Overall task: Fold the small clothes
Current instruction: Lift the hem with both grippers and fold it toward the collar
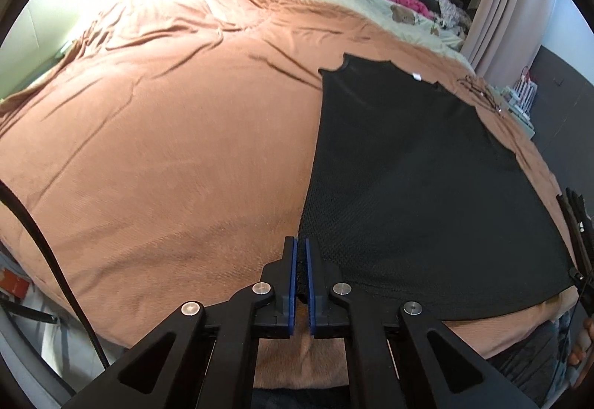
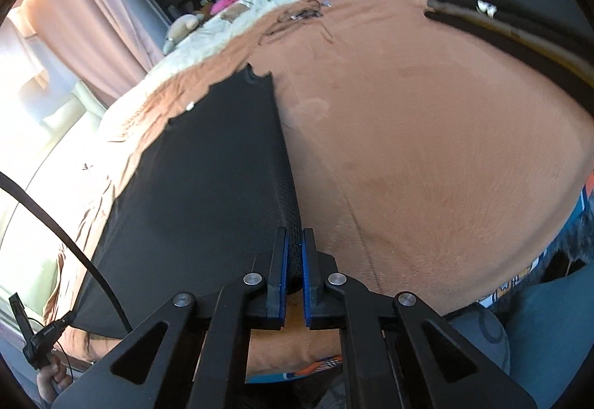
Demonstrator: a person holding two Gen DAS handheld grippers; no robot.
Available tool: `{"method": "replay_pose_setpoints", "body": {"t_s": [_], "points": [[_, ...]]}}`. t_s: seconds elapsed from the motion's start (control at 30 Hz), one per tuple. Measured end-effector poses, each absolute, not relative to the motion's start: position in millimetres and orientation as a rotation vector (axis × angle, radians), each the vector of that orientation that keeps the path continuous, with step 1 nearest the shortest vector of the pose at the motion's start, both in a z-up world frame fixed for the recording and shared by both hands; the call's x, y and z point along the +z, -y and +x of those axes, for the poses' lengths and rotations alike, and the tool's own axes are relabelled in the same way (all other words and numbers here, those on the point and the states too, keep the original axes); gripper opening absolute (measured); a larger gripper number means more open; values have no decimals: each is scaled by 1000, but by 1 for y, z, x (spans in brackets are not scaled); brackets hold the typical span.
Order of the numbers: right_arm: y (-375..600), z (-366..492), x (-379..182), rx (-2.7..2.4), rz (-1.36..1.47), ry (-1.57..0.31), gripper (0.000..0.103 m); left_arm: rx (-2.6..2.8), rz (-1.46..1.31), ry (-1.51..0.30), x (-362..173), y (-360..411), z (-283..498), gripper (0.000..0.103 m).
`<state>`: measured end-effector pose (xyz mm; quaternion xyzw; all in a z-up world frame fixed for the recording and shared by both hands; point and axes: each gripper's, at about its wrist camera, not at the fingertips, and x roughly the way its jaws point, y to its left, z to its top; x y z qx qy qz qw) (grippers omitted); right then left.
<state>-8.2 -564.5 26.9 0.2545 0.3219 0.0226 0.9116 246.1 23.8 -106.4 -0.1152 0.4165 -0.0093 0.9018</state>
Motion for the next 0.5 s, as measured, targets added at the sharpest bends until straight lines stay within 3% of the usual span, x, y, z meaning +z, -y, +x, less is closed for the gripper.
{"method": "replay_pose_setpoints", "body": {"t_s": [0.5], "points": [[567, -78, 45, 105, 457, -595, 2, -32, -260, -768, -67, -43, 188, 4]]}}
